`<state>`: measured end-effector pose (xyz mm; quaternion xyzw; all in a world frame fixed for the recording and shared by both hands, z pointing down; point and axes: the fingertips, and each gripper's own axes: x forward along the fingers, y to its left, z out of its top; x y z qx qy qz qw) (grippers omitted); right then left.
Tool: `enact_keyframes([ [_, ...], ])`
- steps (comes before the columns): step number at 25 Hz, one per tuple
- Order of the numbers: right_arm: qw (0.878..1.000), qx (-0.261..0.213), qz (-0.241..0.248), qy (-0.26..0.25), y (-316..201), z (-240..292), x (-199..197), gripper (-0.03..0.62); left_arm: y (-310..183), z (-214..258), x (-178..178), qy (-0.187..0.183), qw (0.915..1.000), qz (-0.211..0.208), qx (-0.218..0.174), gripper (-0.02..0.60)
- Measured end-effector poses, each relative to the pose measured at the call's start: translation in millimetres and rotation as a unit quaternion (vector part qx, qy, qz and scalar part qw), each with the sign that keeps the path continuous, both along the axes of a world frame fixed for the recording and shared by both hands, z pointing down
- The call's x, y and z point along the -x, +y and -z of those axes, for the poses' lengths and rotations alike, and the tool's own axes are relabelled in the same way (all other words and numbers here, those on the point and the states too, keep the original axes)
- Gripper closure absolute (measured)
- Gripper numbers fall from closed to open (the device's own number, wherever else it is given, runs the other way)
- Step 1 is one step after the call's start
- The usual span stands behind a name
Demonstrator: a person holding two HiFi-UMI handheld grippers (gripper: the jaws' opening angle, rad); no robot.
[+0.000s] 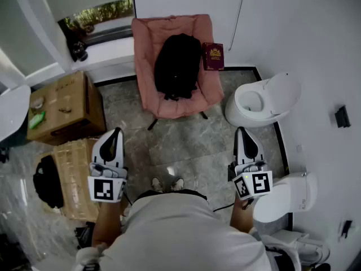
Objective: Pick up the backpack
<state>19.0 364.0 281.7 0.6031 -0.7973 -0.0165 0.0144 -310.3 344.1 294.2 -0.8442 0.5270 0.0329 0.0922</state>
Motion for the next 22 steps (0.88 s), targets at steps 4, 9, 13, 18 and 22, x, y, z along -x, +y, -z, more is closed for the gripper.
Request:
enact_keyframes([
  [4, 1.000, -0.001, 0.003, 0.002, 2.6, 1.7, 3.1, 0.574, 5.0, -0.4, -0.1, 0.000, 1.0000, -0.003, 0.002, 0.565],
  [9, 1.000, 0.006, 0.021, -0.015, 3.9, -1.7, 3.0, 0.574, 7.0, -5.3, -5.4, 0.001, 0.9999, -0.007, 0.012, 0.565],
  [13, 0.999, 0.015, 0.034, -0.038, 6.7, -9.6, -4.3, 0.574, 6.5, -9.6, -15.3, -0.002, 0.9998, -0.011, 0.018, 0.565],
  [18, 0.998, 0.027, 0.034, -0.045, 8.9, -24.2, -23.6, 0.574, 11.3, -18.4, -37.9, -0.011, 0.9992, -0.025, 0.030, 0.565],
  [22, 0.997, 0.033, 0.035, -0.055, 8.9, -39.4, -29.9, 0.574, 11.8, -34.1, -45.7, -0.020, 0.9982, -0.030, 0.048, 0.565],
])
